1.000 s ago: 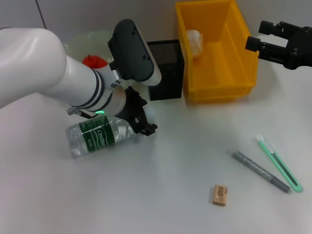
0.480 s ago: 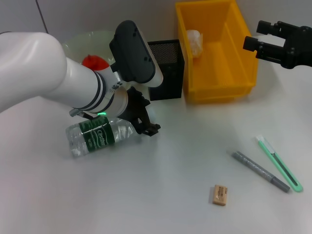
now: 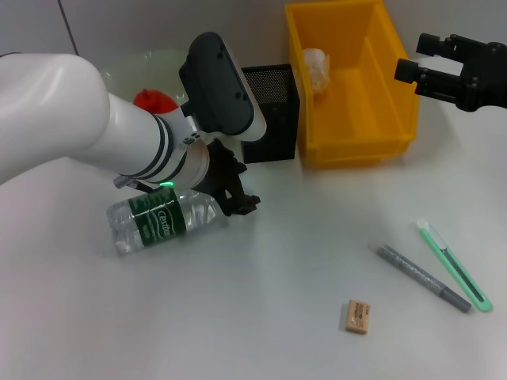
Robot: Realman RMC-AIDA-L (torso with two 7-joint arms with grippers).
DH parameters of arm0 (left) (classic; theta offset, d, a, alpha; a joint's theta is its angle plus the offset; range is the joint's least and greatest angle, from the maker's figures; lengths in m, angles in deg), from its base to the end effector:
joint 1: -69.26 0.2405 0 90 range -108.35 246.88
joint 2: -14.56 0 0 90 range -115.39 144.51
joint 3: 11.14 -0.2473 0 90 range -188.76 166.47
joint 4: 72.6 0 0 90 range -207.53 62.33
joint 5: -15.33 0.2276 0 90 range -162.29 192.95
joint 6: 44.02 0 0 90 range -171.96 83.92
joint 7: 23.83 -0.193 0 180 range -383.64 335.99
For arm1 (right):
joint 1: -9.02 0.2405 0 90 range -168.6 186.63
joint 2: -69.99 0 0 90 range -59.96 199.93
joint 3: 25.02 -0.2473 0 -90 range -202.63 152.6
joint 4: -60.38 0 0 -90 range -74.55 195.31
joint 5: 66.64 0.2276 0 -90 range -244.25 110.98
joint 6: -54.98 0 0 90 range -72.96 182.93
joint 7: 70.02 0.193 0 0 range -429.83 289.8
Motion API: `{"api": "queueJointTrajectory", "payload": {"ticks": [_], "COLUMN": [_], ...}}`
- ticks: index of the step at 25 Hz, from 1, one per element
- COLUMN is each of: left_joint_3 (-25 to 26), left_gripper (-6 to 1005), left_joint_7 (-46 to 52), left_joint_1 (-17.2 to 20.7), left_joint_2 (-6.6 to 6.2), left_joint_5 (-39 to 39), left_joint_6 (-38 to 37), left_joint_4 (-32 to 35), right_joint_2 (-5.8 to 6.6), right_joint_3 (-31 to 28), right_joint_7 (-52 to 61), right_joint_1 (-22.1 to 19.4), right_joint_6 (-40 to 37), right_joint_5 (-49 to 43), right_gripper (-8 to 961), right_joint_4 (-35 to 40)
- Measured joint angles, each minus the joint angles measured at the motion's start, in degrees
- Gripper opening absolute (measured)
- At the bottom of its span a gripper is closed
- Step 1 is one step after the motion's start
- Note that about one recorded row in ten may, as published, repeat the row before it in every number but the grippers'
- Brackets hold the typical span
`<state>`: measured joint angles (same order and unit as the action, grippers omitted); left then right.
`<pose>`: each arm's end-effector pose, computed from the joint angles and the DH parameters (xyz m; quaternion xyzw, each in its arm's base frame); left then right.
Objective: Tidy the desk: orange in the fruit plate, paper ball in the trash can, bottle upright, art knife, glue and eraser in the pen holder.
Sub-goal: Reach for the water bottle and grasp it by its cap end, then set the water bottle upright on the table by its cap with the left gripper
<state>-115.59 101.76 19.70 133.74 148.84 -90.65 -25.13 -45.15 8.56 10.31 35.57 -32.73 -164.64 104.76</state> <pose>-0.1431 0.4275 -0.1631 -0.9713 -0.0275 0.1353 0.1936 0.2505 0.3929 0.0701 -0.8735 0.1958 0.3393 0.2890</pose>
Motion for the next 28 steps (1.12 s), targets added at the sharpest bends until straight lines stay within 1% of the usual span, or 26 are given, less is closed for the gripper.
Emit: {"api": "queueJointTrajectory", "payload": {"ticks": [5, 7, 28], "left_joint_3": [-0.34, -0.78, -1.55], "left_gripper": [543, 474, 444], "left_joint_7": [0.00, 0.00, -1.26], "left_joint_1": [-0.01, -0.01, 0.31], "left_joint_2": [0.00, 0.00, 0.00], "left_joint_5": [0.00, 0.06, 0.47], "left_joint_6": [0.19, 0.22, -0.12], "left_joint_4": [0.04, 0.07, 0.46], "right_joint_2": [0.00, 0.00, -0.17], "right_joint_3": [0.00, 0.00, 0.09], "right_joint_7": [-0.05, -0.07, -0.09], "right_joint_1": [0.05, 0.10, 0.26], "right_joint_6": [0.00, 0.00, 0.00], "right_joint_5": [0.00, 0.00, 0.01], "right_gripper": [707, 707, 706], "right_joint_4": [0.01, 0.00, 0.01]}}
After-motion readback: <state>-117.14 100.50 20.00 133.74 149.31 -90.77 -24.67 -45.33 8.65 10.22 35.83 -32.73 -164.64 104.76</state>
